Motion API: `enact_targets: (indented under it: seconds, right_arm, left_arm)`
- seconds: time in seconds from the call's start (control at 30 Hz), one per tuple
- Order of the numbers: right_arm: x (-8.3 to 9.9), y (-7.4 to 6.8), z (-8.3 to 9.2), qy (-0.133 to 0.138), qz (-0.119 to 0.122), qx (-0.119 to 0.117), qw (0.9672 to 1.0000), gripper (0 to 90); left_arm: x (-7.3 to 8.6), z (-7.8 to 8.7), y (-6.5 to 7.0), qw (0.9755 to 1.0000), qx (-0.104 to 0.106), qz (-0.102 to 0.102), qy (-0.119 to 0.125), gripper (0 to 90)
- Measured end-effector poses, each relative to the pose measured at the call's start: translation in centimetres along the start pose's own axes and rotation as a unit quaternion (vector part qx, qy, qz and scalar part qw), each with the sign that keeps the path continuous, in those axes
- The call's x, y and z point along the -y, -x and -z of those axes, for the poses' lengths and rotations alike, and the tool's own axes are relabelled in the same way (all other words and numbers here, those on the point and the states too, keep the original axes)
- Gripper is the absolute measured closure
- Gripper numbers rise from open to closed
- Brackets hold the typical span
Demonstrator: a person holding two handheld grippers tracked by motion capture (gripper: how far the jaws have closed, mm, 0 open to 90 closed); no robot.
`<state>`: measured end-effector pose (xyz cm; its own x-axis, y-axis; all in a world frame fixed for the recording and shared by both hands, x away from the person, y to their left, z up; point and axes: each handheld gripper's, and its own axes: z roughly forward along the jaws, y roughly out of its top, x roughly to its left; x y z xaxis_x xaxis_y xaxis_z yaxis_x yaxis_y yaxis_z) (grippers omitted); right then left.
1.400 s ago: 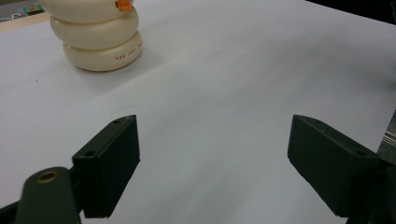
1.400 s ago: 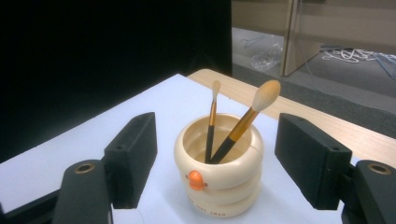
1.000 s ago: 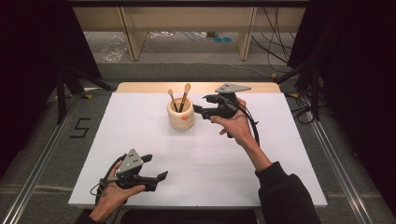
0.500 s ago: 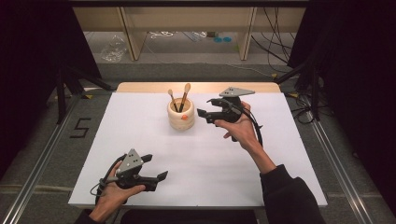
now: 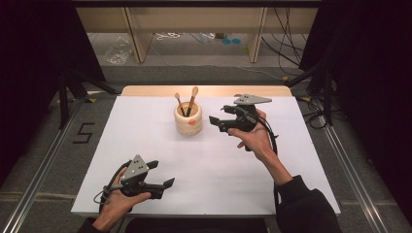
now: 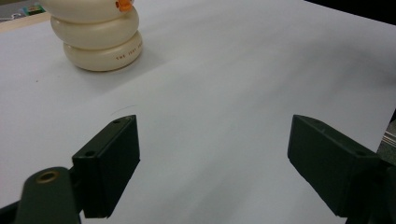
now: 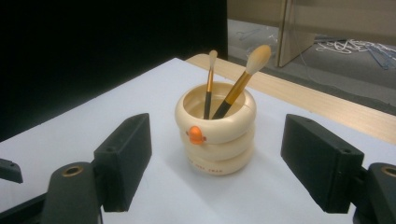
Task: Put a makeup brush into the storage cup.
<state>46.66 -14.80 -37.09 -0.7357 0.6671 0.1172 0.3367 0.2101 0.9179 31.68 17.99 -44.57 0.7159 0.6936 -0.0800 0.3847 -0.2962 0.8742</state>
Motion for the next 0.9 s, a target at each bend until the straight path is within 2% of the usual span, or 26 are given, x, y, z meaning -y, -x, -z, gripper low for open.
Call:
enact_targets:
  seconds: [0.13, 0.2, 0.3, 0.5, 0.63, 0.67, 0.7, 0.87, 0.9]
  right_arm:
    - [0.1, -0.2, 0.3, -0.007, 0.001, 0.0, 1.0, 24.9]
    - [0.2, -0.3, 0.4, 0.002, 0.003, -0.002, 1.0, 25.2]
    - [0.4, -0.5, 0.6, 0.001, 0.003, -0.003, 1.0, 24.9]
    - [1.1, -0.7, 1.0, -0.009, -0.001, -0.01, 0.9999, 24.9]
    - [1.4, -0.6, 1.2, -0.015, -0.005, -0.007, 0.9998, 24.9]
    - [1.7, -0.6, 1.4, -0.015, -0.006, -0.008, 0.9998, 24.8]
    - [1.8, -0.6, 1.4, -0.015, -0.008, -0.008, 0.9998, 24.8]
    - [2.2, -0.6, 1.9, -0.018, -0.01, -0.011, 0.9997, 24.8]
    - [2.3, -0.7, 1.9, -0.015, -0.01, -0.012, 0.9998, 24.8]
  left_arm:
    - [0.0, 0.0, 0.0, 1.0, -0.001, 0.0, 0.0, 16.7]
    - [0.0, 0.0, 0.0, 1.0, -0.001, -0.002, 0.0, 16.7]
    - [0.0, 0.0, 0.0, 1.0, -0.005, -0.002, -0.001, 16.6]
    - [0.0, 0.0, 0.0, 1.0, 0.0, 0.002, 0.004, 16.6]
    - [0.0, 0.0, 0.0, 1.0, -0.002, -0.005, 0.001, 16.6]
    - [0.0, 0.0, 0.1, 1.0, -0.005, 0.006, 0.001, 16.6]
    - [0.0, 0.0, 0.0, 1.0, -0.004, -0.006, 0.001, 16.6]
    - [0.0, 0.0, 0.0, 1.0, -0.004, -0.005, -0.001, 16.6]
    - [0.0, 0.0, 0.1, 1.0, -0.005, 0.005, 0.0, 16.6]
